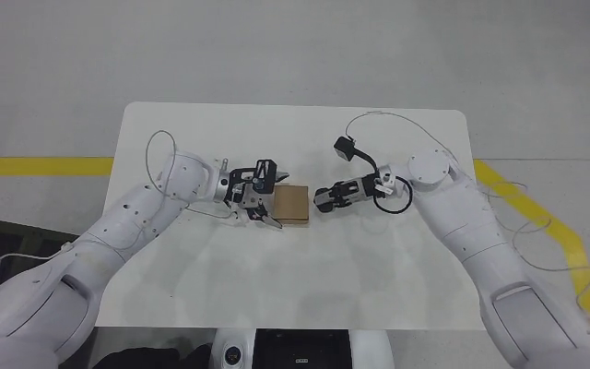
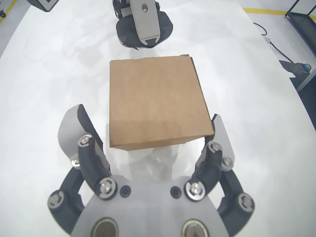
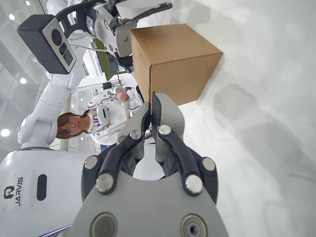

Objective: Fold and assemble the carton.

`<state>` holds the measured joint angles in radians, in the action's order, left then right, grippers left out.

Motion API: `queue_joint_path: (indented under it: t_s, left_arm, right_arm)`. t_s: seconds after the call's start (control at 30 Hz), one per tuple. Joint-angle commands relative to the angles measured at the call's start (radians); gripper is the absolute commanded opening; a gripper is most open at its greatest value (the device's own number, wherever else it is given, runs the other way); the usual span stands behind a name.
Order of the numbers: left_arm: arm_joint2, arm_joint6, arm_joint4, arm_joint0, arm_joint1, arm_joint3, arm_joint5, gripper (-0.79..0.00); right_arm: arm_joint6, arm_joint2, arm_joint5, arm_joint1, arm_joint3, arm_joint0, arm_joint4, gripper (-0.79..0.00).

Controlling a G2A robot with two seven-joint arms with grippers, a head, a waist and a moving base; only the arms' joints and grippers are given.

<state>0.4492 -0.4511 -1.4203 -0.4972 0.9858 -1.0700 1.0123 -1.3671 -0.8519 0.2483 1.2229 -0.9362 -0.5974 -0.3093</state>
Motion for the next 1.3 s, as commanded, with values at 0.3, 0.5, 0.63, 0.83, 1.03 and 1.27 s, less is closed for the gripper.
queue_joint_path:
  t_s: [0.3,0.5,0.63,0.83,1.03,1.27]
  left_arm:
    - [0.092,-0.021,0.134,-0.056,-0.068,0.019,0.0,0.0]
    - [0.144,-0.002,0.256,-0.074,-0.104,0.016,0.0,0.0]
    - [0.196,0.059,0.291,-0.07,-0.126,0.023,-0.012,0.0]
    - [0.274,0.141,0.375,-0.087,-0.138,0.02,-0.115,0.0]
    - [0.339,0.252,0.484,-0.101,-0.144,0.018,-0.197,0.0]
    - [0.391,0.324,0.488,-0.101,-0.152,0.003,-0.2,0.0]
  right_arm:
    - [0.03,-0.108,0.128,-0.044,-0.059,-0.051,0.023,-0.64]
    - [0.076,-0.169,0.221,-0.065,-0.077,-0.07,0.042,-0.489]
    - [0.123,-0.217,0.266,-0.08,-0.091,-0.075,0.069,-0.243]
    - [0.196,-0.289,0.324,-0.101,-0.11,-0.07,0.097,0.0]
    - [0.291,-0.353,0.376,-0.118,-0.095,-0.044,0.154,0.0]
    - [0.385,-0.397,0.399,-0.133,-0.069,-0.002,0.231,0.0]
